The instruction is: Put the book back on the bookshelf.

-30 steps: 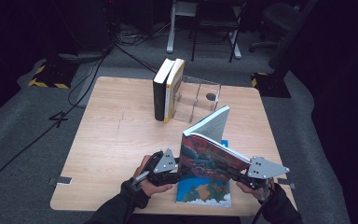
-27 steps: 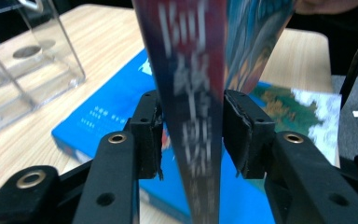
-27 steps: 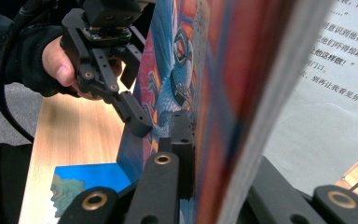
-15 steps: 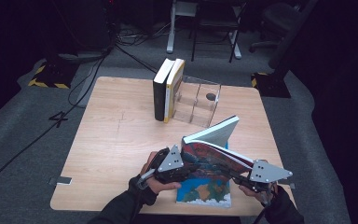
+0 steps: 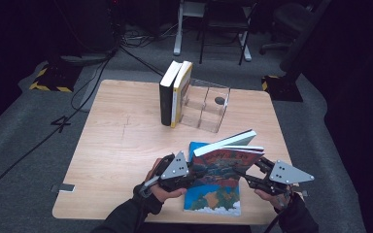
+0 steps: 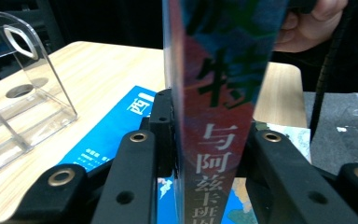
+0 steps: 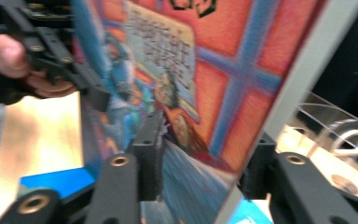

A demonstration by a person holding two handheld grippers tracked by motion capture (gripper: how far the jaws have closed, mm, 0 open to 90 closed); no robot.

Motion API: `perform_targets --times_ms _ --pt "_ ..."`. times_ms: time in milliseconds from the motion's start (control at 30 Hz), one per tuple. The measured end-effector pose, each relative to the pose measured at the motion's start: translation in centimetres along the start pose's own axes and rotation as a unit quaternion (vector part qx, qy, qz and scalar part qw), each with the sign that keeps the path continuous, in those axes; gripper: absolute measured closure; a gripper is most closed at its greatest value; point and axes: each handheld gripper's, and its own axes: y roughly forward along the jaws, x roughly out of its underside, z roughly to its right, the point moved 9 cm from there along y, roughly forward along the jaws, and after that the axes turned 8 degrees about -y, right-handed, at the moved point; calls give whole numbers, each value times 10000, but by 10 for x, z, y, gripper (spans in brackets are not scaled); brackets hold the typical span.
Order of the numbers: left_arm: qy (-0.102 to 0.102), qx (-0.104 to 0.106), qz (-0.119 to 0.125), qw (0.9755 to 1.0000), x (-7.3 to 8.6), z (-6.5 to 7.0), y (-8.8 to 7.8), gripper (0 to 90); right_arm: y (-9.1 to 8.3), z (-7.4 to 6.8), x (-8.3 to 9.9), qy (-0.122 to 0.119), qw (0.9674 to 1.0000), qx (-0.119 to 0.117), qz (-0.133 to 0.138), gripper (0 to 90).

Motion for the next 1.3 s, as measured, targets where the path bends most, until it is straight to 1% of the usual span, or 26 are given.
perform_targets --times_ms 33,100,200,333,400,467,500,600,633,733,800,933,1133,1200,1300 --pt "-1 8 1 10000 0 0 0 720 -1 3 1 54 9999 107 5 551" --pt "3 37 -3 10000 0 1 0 724 -2 8 3 98 9996 246 -27 512" --pt "8 91 -23 10000 1 3 0 731 -2 13 8 199 9993 314 -54 475" --pt "9 133 -53 9999 1 3 -1 734 5 16 15 436 9988 199 -107 405" --pt "15 167 -63 9998 1 3 -1 733 10 16 18 509 9985 96 -202 354" --pt "50 158 -78 9998 1 4 -1 732 15 14 21 595 9979 -44 -233 337" --pt "48 155 -79 9998 1 4 -1 730 16 14 23 612 9977 -76 -270 330" --pt "54 150 -80 9998 0 4 -1 723 20 10 23 597 9976 -170 -299 331" --pt "97 130 -91 9998 0 3 -1 722 22 9 24 569 9977 -149 -325 324" --pt "59 132 3 9999 -4 4 -2 697 22 8 23 567 9977 -121 -359 331" --pt "61 135 94 9998 -10 5 -4 681 22 8 23 574 9977 -115 -356 337" --pt "23 155 301 9994 -27 8 -5 640 22 8 23 576 9976 -95 -360 344" --pt "168 145 363 9991 -42 11 -3 620 22 8 22 556 9978 -97 -349 352" --pt "135 170 465 9987 -48 12 -4 613 22 9 22 549 9977 -91 -386 353" --pt "164 144 466 9987 -52 11 -3 602 22 8 22 586 9975 -83 -373 355"
